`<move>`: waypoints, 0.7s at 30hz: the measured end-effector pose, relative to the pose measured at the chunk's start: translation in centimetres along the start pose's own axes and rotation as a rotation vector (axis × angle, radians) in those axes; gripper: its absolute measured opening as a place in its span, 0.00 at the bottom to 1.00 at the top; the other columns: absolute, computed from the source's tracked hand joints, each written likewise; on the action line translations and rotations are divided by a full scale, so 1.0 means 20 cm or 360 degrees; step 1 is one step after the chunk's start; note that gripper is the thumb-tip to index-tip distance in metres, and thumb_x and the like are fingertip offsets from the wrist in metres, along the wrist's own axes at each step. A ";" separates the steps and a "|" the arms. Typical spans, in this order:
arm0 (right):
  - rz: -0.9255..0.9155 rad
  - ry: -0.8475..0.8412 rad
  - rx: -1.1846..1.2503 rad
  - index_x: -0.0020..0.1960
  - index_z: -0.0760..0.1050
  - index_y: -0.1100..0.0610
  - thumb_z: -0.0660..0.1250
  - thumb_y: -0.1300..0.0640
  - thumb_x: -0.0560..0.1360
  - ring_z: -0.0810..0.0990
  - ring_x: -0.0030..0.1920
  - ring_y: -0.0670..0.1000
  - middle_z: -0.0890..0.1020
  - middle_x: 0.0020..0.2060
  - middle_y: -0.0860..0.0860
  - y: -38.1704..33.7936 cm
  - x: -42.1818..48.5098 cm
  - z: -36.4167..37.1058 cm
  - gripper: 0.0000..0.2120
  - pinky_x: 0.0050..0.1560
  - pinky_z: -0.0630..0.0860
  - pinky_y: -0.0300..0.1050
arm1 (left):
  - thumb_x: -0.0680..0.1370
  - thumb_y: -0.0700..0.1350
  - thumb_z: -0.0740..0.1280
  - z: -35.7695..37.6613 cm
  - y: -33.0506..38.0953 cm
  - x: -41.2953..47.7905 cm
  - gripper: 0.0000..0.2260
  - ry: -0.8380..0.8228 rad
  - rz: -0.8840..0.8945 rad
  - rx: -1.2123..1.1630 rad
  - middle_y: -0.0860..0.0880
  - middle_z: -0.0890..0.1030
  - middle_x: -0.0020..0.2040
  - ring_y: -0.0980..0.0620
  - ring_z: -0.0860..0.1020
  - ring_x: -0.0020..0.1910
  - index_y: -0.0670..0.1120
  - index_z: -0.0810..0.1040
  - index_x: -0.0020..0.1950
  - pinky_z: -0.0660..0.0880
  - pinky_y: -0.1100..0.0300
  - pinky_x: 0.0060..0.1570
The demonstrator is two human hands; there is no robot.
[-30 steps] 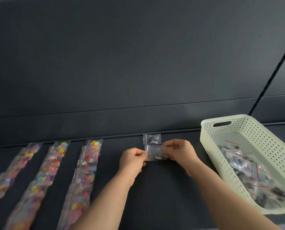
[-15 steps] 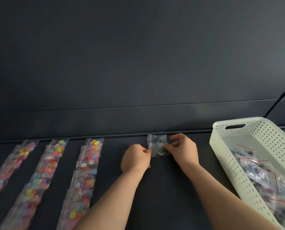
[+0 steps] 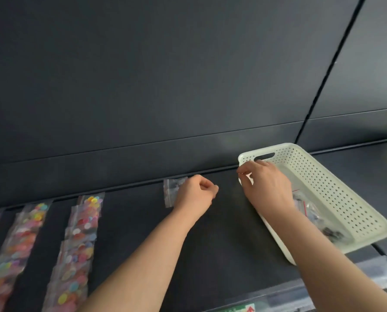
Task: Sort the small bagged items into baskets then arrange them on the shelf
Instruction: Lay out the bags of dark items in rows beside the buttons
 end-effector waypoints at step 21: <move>0.0170 -0.0735 -0.0176 0.57 0.75 0.42 0.62 0.47 0.77 0.67 0.60 0.50 0.72 0.62 0.46 0.50 -0.15 -0.16 0.10 0.58 0.67 0.51 | 0.77 0.44 0.68 0.33 0.24 -0.17 0.03 -0.0159 0.0078 -0.0106 0.49 0.84 0.46 0.57 0.79 0.36 0.47 0.79 0.50 0.71 0.64 0.35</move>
Point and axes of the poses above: each hand's wrist, its own x-axis towards the middle knuckle, its own z-axis out of the palm, y = z × x, the point moved 3 cm from there along x, towards the middle knuckle
